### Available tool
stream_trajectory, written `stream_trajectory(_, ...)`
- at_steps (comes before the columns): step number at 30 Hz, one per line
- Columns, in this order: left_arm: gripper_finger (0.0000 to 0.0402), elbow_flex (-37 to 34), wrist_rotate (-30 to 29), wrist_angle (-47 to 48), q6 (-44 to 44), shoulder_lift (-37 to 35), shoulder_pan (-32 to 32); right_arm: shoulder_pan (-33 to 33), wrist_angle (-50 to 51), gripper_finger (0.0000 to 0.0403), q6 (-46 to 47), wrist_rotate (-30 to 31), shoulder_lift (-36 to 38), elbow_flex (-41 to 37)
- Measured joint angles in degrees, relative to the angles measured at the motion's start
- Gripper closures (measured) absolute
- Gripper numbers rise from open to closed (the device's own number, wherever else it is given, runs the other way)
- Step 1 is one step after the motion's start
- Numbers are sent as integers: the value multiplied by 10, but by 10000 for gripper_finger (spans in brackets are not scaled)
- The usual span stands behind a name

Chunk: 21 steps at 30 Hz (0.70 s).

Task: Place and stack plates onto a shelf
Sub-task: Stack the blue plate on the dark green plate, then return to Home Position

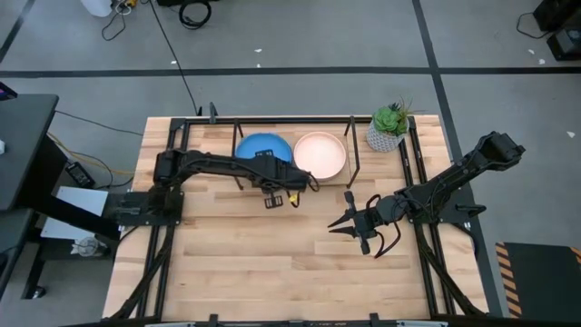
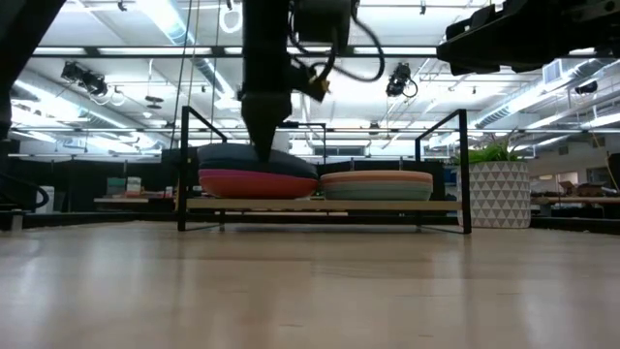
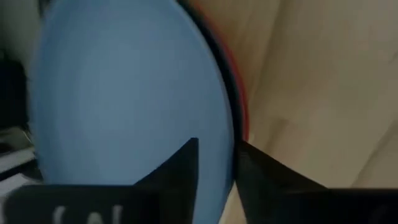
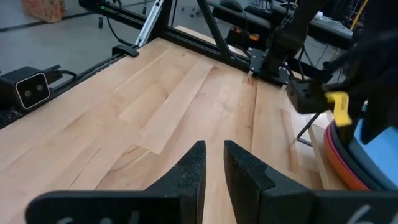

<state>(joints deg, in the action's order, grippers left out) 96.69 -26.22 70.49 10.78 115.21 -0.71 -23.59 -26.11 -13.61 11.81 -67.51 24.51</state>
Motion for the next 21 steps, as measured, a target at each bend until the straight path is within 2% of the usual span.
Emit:
stream_trajectory(5, 262, 31, -47, 9, 2, -21, 26, 0, 1, 339, 0, 0, 0, 0)
stream_trajectory(8, 259, 33, -71, -10, 4, -49, 45, 0, 2, 339, 0, 0, 0, 0)
stream_trajectory(12, 259, 25, -73, -27, 21, -82, 74, 0, 12, 339, 8, 3, 0, 0)
stream_trajectory(15, 259, -21, -78, -92, 18, -120, 109, -4, 29, 339, 26, 15, 0, 0)
stream_trajectory(18, 259, -106, -77, -198, 9, -174, 144, -23, 57, 339, 44, 62, 4, 0)
stream_trajectory(21, 259, -193, -77, -288, 21, -240, 172, -51, 70, 340, 45, 80, 24, 0)
